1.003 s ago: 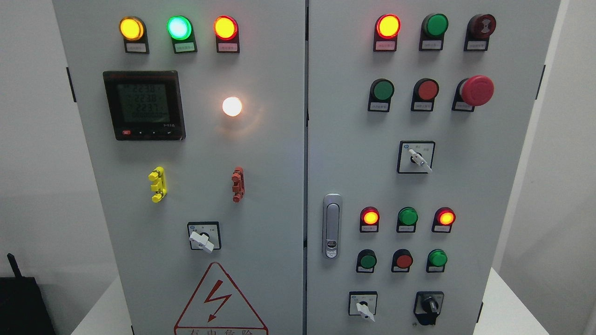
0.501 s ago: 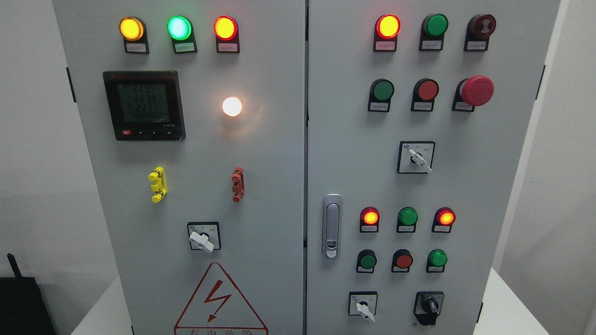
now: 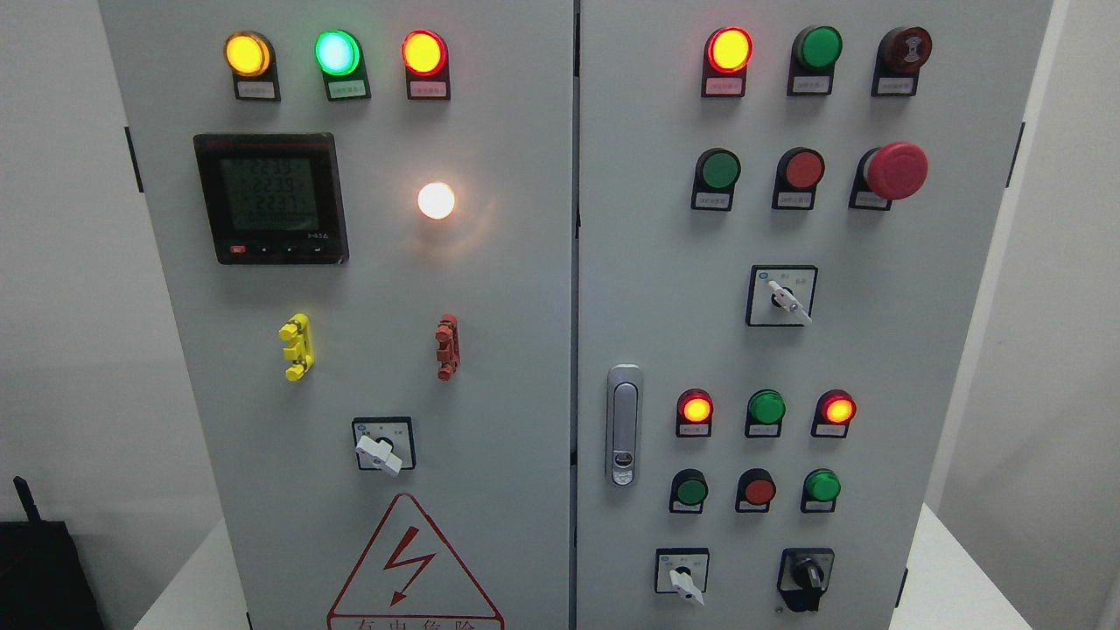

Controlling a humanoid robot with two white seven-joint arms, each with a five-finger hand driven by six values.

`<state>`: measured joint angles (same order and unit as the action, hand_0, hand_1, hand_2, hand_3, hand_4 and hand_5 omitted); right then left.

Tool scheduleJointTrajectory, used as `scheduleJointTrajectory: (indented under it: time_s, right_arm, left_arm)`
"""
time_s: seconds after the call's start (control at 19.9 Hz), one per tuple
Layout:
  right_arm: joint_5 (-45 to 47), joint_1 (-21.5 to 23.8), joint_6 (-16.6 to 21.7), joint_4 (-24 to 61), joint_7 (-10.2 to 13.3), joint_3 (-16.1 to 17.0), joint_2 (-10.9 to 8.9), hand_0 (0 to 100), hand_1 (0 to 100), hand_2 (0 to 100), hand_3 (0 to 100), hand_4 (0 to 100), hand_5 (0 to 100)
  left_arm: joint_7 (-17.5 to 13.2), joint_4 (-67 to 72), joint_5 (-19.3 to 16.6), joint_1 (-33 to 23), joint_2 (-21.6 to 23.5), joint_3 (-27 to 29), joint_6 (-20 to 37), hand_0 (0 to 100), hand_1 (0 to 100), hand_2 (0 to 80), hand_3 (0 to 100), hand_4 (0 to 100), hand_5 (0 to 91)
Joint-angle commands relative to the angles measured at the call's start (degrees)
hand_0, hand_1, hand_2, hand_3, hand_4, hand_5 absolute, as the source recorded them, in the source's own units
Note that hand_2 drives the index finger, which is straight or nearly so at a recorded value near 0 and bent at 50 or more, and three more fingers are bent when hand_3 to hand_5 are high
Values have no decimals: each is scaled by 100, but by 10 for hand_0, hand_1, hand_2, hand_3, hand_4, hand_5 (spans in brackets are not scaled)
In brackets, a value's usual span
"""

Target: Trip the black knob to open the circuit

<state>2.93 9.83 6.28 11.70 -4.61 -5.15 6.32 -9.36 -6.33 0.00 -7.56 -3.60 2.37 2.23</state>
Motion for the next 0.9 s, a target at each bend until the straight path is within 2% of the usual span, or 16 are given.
scheduleJointTrajectory:
  time_s: [0.0, 0.1, 0.25, 0.5, 0.6, 0.75, 0.85]
  right_arm:
    - [6, 352, 57, 1262, -31, 155, 27, 0, 19, 0, 0, 0, 0]
    - [6, 485, 232, 1658, -57, 164, 18, 0, 12, 0, 0, 0, 0]
    - [6, 511, 645, 1818, -110, 164, 18, 0, 13, 0, 0, 0, 0]
    - [6, 511, 1568, 1906, -93, 164, 18, 0, 0, 0, 0, 0, 0]
    - [-2, 511, 1867, 1993, -84, 164, 18, 0, 0, 0, 99, 81, 0]
    - [-11, 520, 2017, 2257, -66, 164, 18, 0, 0, 0, 162, 179, 10]
    - [-3, 555, 2035, 2546, -49, 173, 18, 0, 0, 0, 202, 235, 99]
  left_arm:
    - [-5, 0, -132, 0, 0, 0, -3, 120, 389, 0, 0, 0, 0]
    - [-5, 0, -132, 0, 0, 0, 5, 120, 389, 0, 0, 0, 0]
    - [-5, 0, -132, 0, 0, 0, 5, 120, 389, 0, 0, 0, 0]
    - [-5, 0, -132, 0, 0, 0, -3, 120, 389, 0, 0, 0, 0]
    - [-5, 0, -132, 0, 0, 0, -3, 120, 389, 0, 0, 0, 0]
    - [-5, 0, -132, 0, 0, 0, -3, 120, 389, 0, 0, 0, 0]
    - [-5, 0, -132, 0, 0, 0, -3, 120, 389, 0, 0, 0, 0]
